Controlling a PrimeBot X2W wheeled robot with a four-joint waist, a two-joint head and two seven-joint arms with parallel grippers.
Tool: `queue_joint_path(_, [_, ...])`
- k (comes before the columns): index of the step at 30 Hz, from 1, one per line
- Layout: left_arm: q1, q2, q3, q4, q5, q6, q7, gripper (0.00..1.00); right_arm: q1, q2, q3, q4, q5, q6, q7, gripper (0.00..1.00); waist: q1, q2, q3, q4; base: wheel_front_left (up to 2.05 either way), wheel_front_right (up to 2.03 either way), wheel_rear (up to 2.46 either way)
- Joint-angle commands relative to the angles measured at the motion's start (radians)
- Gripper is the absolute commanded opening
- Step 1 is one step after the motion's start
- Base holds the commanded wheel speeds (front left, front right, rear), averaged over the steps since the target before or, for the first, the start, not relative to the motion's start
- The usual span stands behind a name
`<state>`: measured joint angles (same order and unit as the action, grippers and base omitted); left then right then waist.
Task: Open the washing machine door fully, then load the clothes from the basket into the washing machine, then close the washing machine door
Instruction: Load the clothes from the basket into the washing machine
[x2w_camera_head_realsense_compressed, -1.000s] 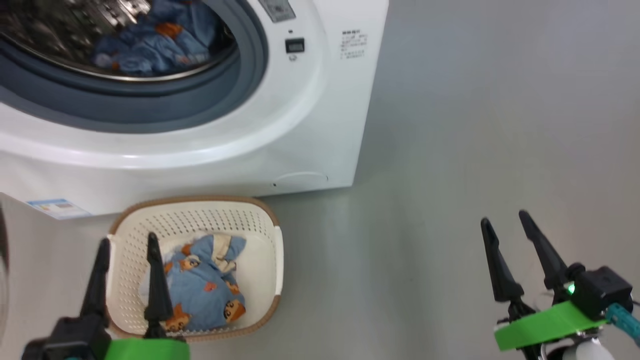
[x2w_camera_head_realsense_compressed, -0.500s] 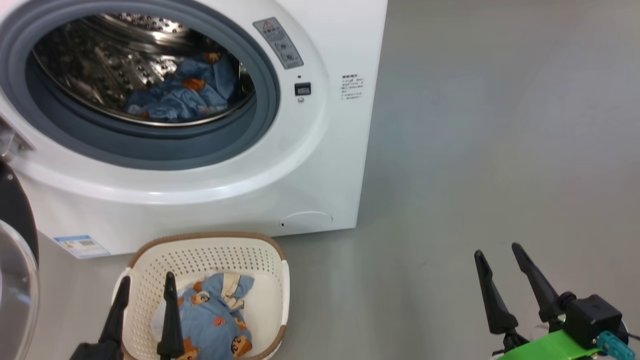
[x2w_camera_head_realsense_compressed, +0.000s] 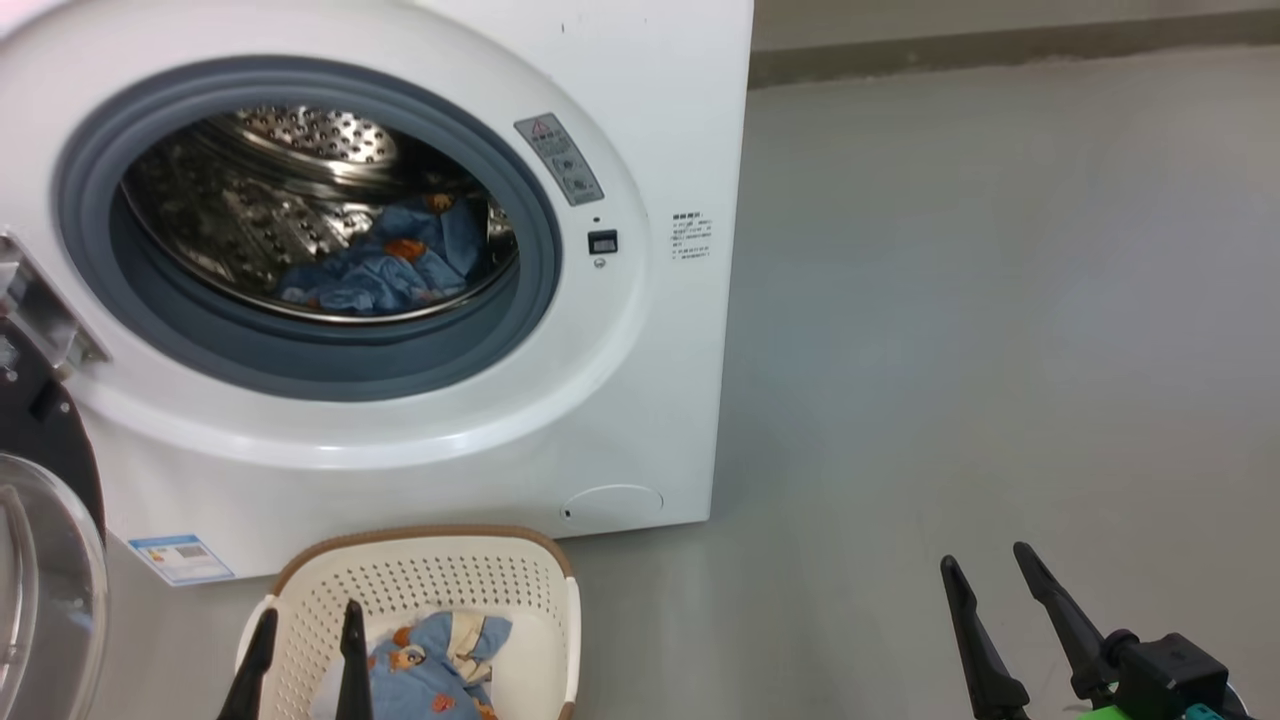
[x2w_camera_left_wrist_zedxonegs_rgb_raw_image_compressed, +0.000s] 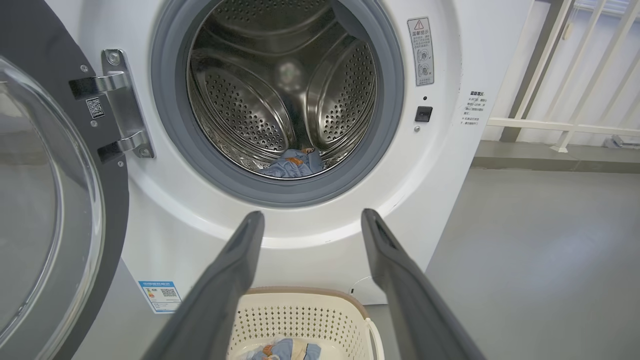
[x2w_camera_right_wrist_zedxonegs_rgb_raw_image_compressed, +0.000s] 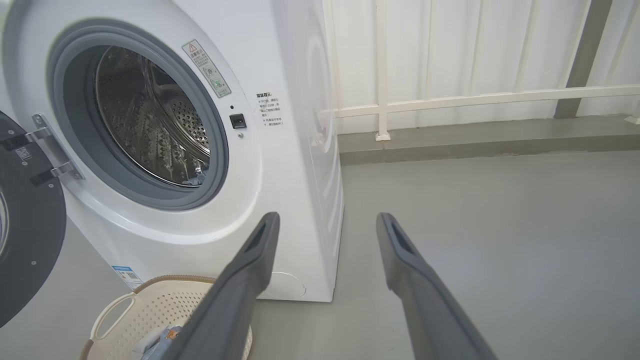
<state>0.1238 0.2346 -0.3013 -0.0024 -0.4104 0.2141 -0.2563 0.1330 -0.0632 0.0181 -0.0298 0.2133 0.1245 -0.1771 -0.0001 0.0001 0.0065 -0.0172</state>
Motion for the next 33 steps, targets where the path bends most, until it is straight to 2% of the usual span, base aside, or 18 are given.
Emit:
queue_joint_path(1, [-0.019, 0.016, 0.031, -0.014, -0.006, -0.004, -0.005, 1.00, -0.009, -0.004, 0.024, -0.033, -0.017, 0.006, 0.000, 1.00, 0.0001, -0.0001, -0.013, -0.003, 0.00, 0.00, 0.00])
queue_joint_path(27, [-0.027, 0.023, 0.016, -0.014, -0.012, 0.008, 0.003, 1.00, -0.001, 0.008, 0.021, -0.046, -0.023, 0.006, 0.008, 1.00, 0.0001, -0.0001, -0.027, 0.008, 0.00, 0.00, 0.00])
queue_joint_path(33, [-0.044, 0.018, 0.006, 0.025, -0.027, -0.005, 0.013, 1.00, 0.000, 0.009, 0.023, -0.050, -0.022, 0.006, 0.011, 1.00, 0.0001, -0.0001, -0.021, 0.015, 0.00, 0.00, 0.00])
